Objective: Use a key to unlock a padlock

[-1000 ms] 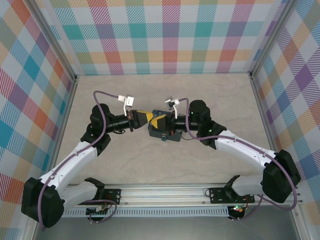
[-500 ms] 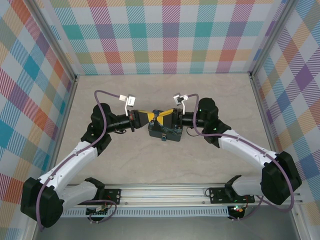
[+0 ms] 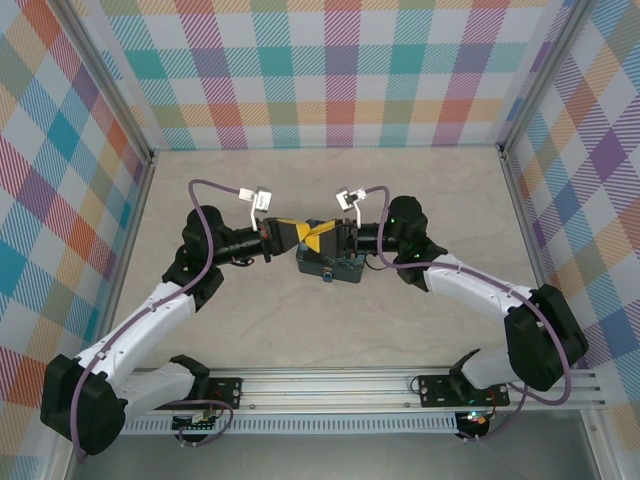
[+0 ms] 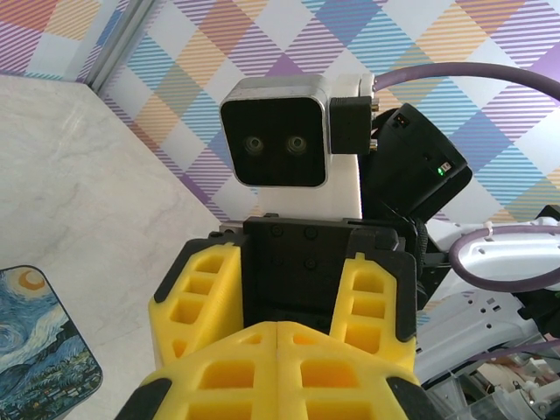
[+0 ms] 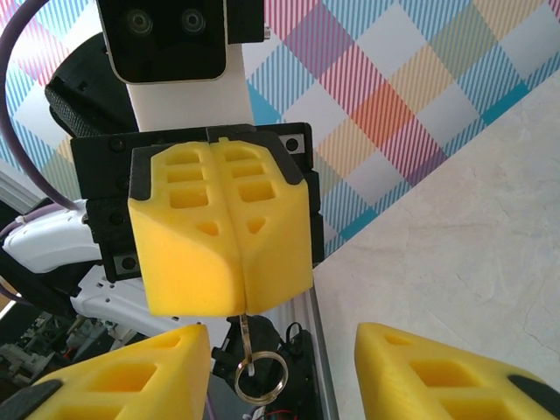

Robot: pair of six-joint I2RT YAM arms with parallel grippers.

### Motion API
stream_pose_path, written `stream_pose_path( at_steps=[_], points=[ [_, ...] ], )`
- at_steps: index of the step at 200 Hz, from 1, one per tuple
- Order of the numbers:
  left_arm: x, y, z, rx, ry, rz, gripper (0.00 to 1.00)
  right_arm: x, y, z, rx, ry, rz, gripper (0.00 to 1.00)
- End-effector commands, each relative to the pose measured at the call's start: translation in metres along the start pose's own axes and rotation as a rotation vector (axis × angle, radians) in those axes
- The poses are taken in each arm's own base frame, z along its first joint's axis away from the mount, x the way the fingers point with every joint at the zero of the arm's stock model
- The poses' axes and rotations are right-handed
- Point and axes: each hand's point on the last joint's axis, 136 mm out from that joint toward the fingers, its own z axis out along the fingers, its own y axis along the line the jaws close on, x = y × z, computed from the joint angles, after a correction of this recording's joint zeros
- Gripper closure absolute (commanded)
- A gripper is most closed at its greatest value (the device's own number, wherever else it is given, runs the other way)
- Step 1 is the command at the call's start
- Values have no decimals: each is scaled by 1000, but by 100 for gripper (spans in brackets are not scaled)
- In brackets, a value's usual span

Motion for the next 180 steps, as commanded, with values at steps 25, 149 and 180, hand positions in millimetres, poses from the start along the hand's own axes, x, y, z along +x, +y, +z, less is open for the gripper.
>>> stream_pose_path(
  at_steps=[25,149,180],
  points=[
    [-10,-6,4,-1,-18,34,100,-2,19,2,-47,-4,-41,58],
    [-9,3,4,-34,-29,22,100,6,8,-4,30,-8,-29,90],
    [-8,2,3,-32,-26,21,98,6,6,-7,64,-17,-40,94]
  ],
)
